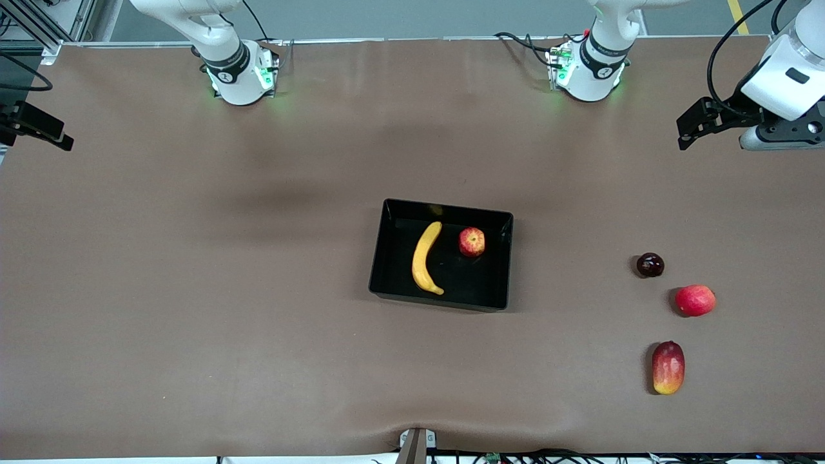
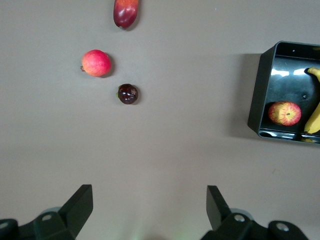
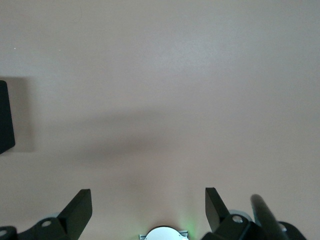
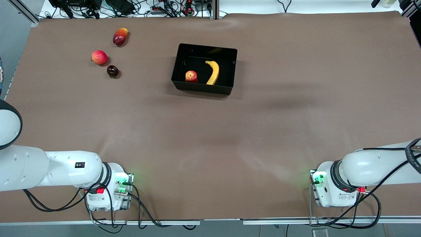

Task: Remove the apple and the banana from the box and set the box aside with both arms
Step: 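Reach the left gripper into the black tray toward the red apple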

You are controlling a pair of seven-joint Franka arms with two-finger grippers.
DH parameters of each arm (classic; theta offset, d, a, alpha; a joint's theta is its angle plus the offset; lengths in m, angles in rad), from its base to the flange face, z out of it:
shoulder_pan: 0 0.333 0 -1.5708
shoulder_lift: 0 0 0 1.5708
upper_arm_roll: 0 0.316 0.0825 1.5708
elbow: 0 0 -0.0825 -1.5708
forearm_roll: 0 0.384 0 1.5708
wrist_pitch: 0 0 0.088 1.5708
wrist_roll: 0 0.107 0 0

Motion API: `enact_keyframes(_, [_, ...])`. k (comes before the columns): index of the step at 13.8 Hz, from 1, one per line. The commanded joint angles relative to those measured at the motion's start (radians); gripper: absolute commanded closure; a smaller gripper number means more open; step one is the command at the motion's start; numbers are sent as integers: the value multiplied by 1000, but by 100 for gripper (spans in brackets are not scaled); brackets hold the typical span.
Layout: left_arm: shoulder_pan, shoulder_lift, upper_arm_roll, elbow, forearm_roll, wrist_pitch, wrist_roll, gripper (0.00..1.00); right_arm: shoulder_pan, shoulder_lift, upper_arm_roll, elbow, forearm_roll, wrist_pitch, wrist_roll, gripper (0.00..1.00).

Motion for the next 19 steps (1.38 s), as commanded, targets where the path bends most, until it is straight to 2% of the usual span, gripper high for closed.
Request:
enact_keyframes(1, [6, 1, 1, 18, -23, -19, 22, 0, 21, -6, -19, -3, 10, -7, -7, 0])
enact_keyframes(6, [-5, 26, -26, 28, -22, -21, 22, 0, 19, -6, -18, -2, 10, -7, -7, 0])
enact_keyframes(9, [-7, 84, -126, 24, -23, -19, -25, 0, 22, -6, -19, -2, 10, -7, -7, 0])
enact_keyframes(11, [-8, 144, -205, 24, -23, 11, -170, 0, 24, -7, -19, -2, 10, -7, -7, 0])
enact_keyframes(15, [-14, 297, -339, 25, -36, 165, -303, 0, 38, -7, -33, -2, 10, -7, -7, 0])
enact_keyframes(19, [-99, 463, -356, 19, -23, 353, -438, 0, 39, -6, -41, -2, 10, -7, -7, 0])
